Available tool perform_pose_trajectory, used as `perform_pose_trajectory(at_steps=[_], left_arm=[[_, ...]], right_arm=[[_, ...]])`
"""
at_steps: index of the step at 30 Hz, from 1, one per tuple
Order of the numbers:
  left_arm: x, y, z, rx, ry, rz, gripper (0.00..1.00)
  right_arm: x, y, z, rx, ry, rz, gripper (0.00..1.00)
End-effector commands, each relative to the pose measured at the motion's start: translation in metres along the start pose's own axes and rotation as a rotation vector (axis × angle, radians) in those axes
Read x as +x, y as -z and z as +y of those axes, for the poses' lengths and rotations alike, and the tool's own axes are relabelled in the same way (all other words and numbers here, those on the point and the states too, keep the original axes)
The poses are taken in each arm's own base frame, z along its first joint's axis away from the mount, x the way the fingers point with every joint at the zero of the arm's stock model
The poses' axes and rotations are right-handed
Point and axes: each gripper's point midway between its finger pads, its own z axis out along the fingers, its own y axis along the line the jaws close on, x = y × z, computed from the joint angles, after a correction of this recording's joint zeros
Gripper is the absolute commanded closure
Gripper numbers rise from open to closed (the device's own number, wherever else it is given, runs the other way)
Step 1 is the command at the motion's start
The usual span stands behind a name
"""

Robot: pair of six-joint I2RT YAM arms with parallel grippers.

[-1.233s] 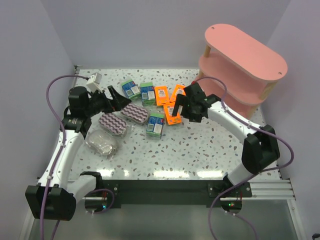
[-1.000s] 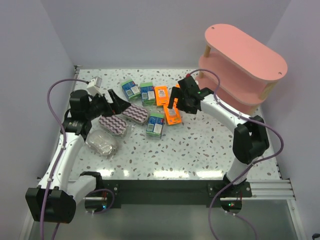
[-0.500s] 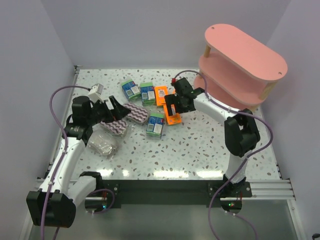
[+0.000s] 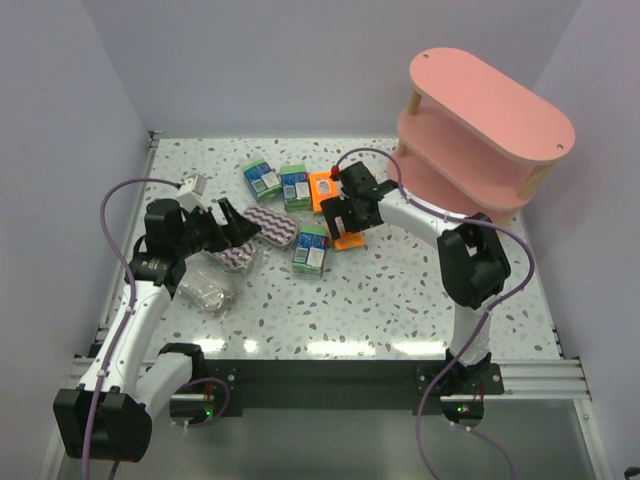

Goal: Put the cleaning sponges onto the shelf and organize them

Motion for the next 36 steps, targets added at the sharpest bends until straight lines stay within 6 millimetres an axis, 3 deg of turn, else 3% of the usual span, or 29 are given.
perform_pose_trajectory(at_steps=[1,11,15,18,21,23,28,31,36], left_arm=[[-0.001,0.002,-0.001,0.002,-0.02,-0.006,0.0],[0.007,-0.002,0.006,-0.01,-0.025,0.02,0.0],[0.008,-0.002,0.008,-0.015,-0.032,0.026,0.0],[0.01,-0.002,0.008,-0.015,-0.036,0.029,0.0],[0.009,-0.004,0.008,-0.006,-0.036,0.032,0.0],[0.009,-0.006,0.006,0.005,-0.036,0.035,0.0],[0.008,-0.006,0.003,0.022,-0.036,0.036,0.0],[0.01,-0.007,0.0,0.043,-0.032,0.041,0.0],[0.016,-0.016,0.001,0.076,-0.009,0.064,0.0]], right_arm=[[-0.008,-0.003,0.012,-0.034,0.024,-0.028,0.02],[0.007,-0.028,-0.006,0.099,-0.046,0.0,0.02],[0.007,-0.023,-0.009,0.118,-0.099,-0.047,0.17],[0.003,-0.01,-0.012,0.125,-0.122,-0.09,0.3],[0.005,0.002,-0.013,0.125,-0.126,-0.1,0.36],[0.006,0.016,-0.015,0.13,-0.134,-0.114,0.37],[0.036,0.051,-0.036,0.225,-0.199,-0.091,0.34],[0.065,0.078,-0.071,0.413,-0.25,-0.047,0.31],[0.077,0.103,-0.125,0.595,-0.418,-0.03,0.29]])
